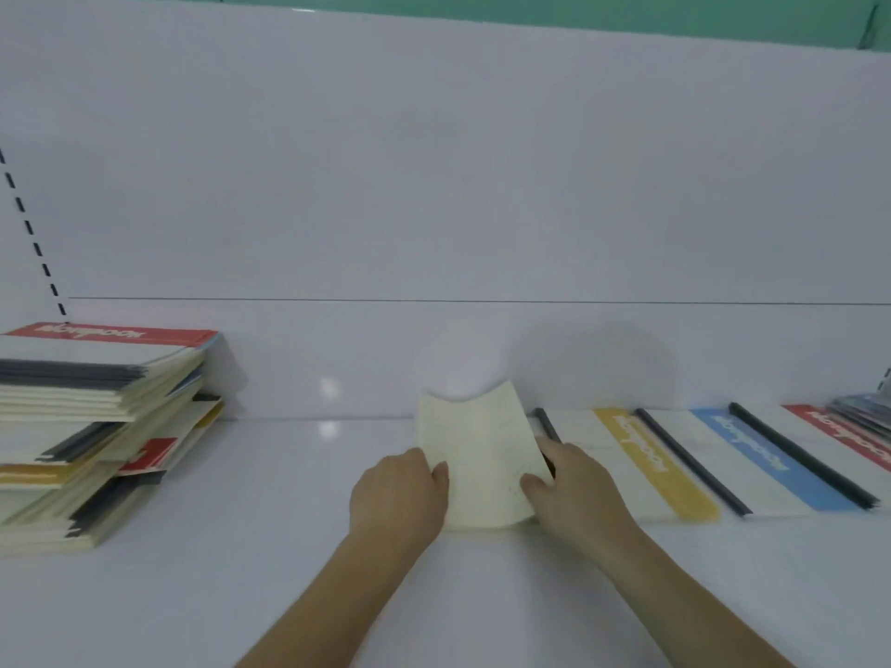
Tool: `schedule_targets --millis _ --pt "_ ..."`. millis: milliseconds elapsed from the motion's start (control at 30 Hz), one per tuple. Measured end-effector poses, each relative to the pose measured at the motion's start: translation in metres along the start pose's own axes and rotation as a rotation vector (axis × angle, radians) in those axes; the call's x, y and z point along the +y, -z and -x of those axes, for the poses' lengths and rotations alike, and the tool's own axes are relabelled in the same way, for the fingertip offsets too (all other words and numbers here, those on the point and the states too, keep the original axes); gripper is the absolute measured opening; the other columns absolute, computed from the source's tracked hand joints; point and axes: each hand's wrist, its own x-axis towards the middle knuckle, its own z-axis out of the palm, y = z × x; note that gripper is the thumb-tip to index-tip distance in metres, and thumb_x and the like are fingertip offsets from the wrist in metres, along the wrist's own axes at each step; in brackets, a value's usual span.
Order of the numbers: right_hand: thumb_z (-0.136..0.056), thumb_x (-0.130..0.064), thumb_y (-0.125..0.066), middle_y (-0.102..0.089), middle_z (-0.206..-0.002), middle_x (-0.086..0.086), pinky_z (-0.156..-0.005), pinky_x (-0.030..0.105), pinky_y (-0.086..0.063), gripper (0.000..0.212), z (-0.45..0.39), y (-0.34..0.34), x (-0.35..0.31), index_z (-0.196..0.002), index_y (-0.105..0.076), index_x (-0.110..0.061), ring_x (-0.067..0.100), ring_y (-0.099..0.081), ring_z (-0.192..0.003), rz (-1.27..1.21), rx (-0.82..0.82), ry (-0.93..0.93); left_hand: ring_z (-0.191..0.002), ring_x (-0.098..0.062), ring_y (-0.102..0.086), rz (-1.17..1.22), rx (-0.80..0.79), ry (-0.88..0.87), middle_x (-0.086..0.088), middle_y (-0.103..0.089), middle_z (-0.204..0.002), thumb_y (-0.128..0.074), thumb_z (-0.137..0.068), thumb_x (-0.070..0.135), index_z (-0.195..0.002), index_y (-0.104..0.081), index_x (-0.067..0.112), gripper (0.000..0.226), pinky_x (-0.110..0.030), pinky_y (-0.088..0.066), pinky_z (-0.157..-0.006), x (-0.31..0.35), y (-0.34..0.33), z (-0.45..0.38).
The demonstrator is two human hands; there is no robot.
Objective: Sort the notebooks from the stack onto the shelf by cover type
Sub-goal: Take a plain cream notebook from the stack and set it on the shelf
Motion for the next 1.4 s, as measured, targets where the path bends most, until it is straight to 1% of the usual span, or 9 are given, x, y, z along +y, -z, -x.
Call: schedule_targets --millis 100,200,333,500,633,833,1133,1267,1400 --pt "-0.091 -0.029 -0.053 -0.052 -0.091 0.0 -0.08 0.034 -0.047 0.023 -0.007 -0.007 0.008 -0.111 -0.06 -0.019 0.024 -0.054 -0.1 0.112 -0.006 0.008 -0.096 -0.024 -0.063 -0.059 -0.009 0.025 -0.004 -0.059 -0.104 -0.028 -0.105 0.048 -0.104 -0.061 0.014 0.047 -0.031 -0.044 -0.075 0.001 -0.001 -0.004" --pt "-0.097 -0.04 -0.047 -0.053 -0.1 0.002 -0.079 0.031 -0.04 0.027 -0.006 -0.007 0.01 -0.111 -0.052 -0.017 0.024 -0.05 -0.106 0.252 -0.01 0.022 -0.095 -0.024 -0.061 -0.031 -0.011 0.023 -0.004 -0.051 -0.1 -0.029 -0.105 0.048 -0.107 -0.06 0.012 0.048 -0.03 -0.043 -0.075 0.002 -0.001 -0.006" --pt "-0.096 -0.05 -0.042 -0.051 -0.096 -0.002 -0.073 0.029 -0.033 0.03 0.001 -0.004 0.008 -0.099 -0.049 -0.02 0.023 -0.049 -0.103 0.354 -0.023 0.081 -0.103 -0.023 -0.059 0.066 0.003 -0.015 -0.003 -0.06 -0.111 -0.032 -0.1 0.06 -0.136 -0.043 0.014 0.06 -0.032 -0.046 -0.083 -0.003 0.002 -0.003" --pt "-0.072 -0.084 -0.046 -0.052 -0.09 -0.006 -0.07 0.034 -0.039 0.057 0.0 0.008 0.008 -0.082 -0.042 -0.028 0.02 -0.048 -0.094 0.384 -0.268 0.094 -0.118 -0.02 -0.046 -0.061 -0.245 -0.219 0.004 -0.054 -0.13 -0.044 -0.077 0.087 -0.146 -0.033 0.023 0.096 -0.036 -0.043 -0.097 -0.016 0.02 0.006" --pt "-0.07 -0.074 -0.06 -0.053 -0.104 0.0 -0.074 0.033 -0.041 0.056 -0.007 0.016 0.005 -0.094 -0.046 -0.025 0.02 -0.047 -0.098 0.47 -0.373 0.131 -0.121 -0.021 -0.044 -0.08 -0.298 -0.258 -0.001 -0.051 -0.134 -0.06 -0.082 0.072 -0.149 -0.031 0.018 0.091 -0.034 -0.042 -0.1 -0.019 0.025 0.001" --pt "-0.062 -0.075 -0.061 -0.047 -0.103 -0.005 -0.086 0.037 -0.049 0.064 -0.018 0.024 0.004 -0.104 -0.05 -0.027 0.017 -0.051 -0.098 0.441 -0.44 0.115 -0.119 -0.022 -0.05 -0.01 -0.311 -0.223 -0.002 -0.053 -0.129 -0.068 -0.08 0.066 -0.141 -0.04 0.018 0.082 -0.032 -0.042 -0.097 -0.016 0.023 -0.001" --pt "-0.072 -0.078 -0.055 -0.048 -0.112 -0.004 -0.089 0.037 -0.046 0.064 -0.014 0.025 0.003 -0.111 -0.048 -0.028 0.018 -0.047 -0.106 0.5 -0.466 0.132 -0.124 -0.021 -0.046 0.073 -0.356 -0.172 0.0 -0.049 -0.136 -0.068 -0.08 0.065 -0.149 -0.03 0.021 0.09 -0.032 -0.042 -0.099 -0.017 0.023 0.002" --pt "-0.08 -0.078 -0.046 -0.042 -0.134 -0.004 -0.1 0.036 -0.041 0.08 -0.013 0.025 0.0 -0.14 -0.041 -0.026 0.019 -0.04 -0.125 0.462 -0.341 0.189 -0.123 -0.019 -0.048 0.13 -0.329 -0.142 0.002 -0.051 -0.136 -0.061 -0.078 0.075 -0.149 -0.031 0.024 0.092 -0.035 -0.043 -0.101 -0.018 0.029 0.009" --pt "-0.089 -0.071 -0.04 -0.034 -0.15 -0.005 -0.112 0.032 -0.032 0.075 -0.012 0.015 -0.011 -0.147 -0.035 -0.024 0.015 -0.026 -0.14 0.357 -0.129 0.314 -0.135 -0.02 -0.042 0.144 -0.162 -0.096 0.003 -0.045 -0.149 -0.04 -0.086 0.08 -0.151 -0.031 0.025 0.086 -0.036 -0.039 -0.108 -0.021 0.034 0.021"
